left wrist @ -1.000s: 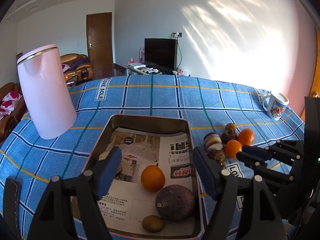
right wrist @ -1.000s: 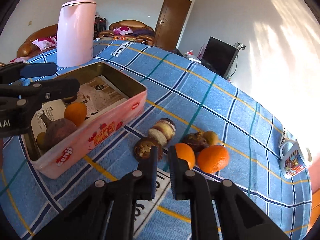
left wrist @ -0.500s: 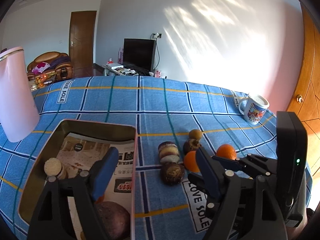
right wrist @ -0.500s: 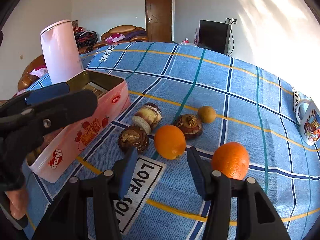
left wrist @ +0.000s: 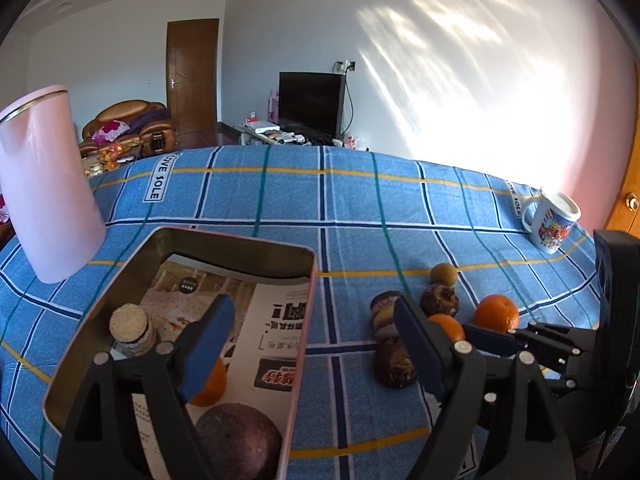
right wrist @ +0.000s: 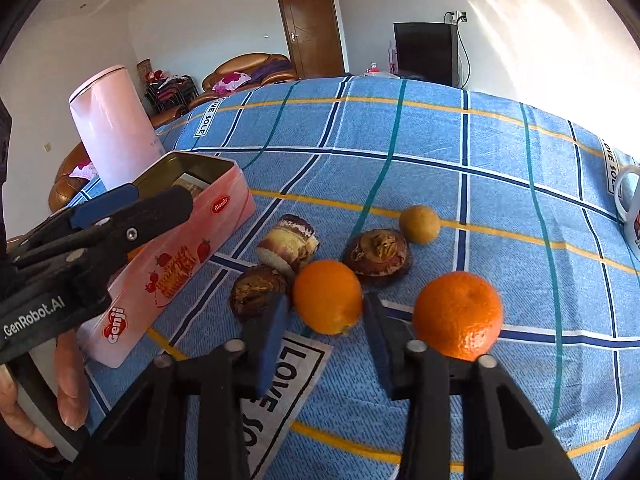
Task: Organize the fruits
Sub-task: 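Grasp another orange with the right tool, then grasp the brown round pastry with the left tool while the right holds the orange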
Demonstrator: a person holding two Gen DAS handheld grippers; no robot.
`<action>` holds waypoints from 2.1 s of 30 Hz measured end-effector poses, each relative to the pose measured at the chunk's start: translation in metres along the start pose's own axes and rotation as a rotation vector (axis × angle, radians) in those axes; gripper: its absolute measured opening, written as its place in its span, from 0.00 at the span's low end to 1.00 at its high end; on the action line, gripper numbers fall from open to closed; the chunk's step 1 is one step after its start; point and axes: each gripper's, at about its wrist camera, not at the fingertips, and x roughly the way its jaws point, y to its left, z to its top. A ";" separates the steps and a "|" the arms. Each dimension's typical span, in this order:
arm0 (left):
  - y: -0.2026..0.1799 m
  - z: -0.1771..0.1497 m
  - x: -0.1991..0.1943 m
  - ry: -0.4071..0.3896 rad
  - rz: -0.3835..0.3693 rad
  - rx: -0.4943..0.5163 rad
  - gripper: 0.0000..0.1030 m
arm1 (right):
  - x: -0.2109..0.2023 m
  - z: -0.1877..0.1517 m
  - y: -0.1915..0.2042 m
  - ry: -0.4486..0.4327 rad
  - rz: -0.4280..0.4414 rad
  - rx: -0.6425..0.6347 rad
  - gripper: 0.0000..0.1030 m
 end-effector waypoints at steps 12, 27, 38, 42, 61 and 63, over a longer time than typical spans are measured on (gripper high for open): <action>-0.057 -0.019 0.010 0.103 -0.037 0.178 0.71 | -0.045 -0.024 -0.017 -0.100 -0.111 -0.003 0.32; -0.077 -0.024 0.049 0.259 -0.030 0.256 0.38 | -0.054 -0.025 -0.024 -0.159 -0.078 0.017 0.33; -0.059 -0.027 0.024 0.179 -0.076 0.196 0.38 | -0.059 -0.028 -0.019 -0.179 -0.076 -0.007 0.31; -0.053 -0.027 0.015 0.135 -0.066 0.176 0.38 | -0.058 -0.030 -0.017 -0.163 -0.060 -0.019 0.31; -0.020 -0.020 -0.014 0.013 -0.078 0.067 0.38 | -0.005 -0.013 0.013 0.022 0.011 -0.119 0.41; -0.019 -0.020 -0.015 0.005 -0.075 0.068 0.38 | -0.008 -0.014 0.015 0.013 0.010 -0.129 0.38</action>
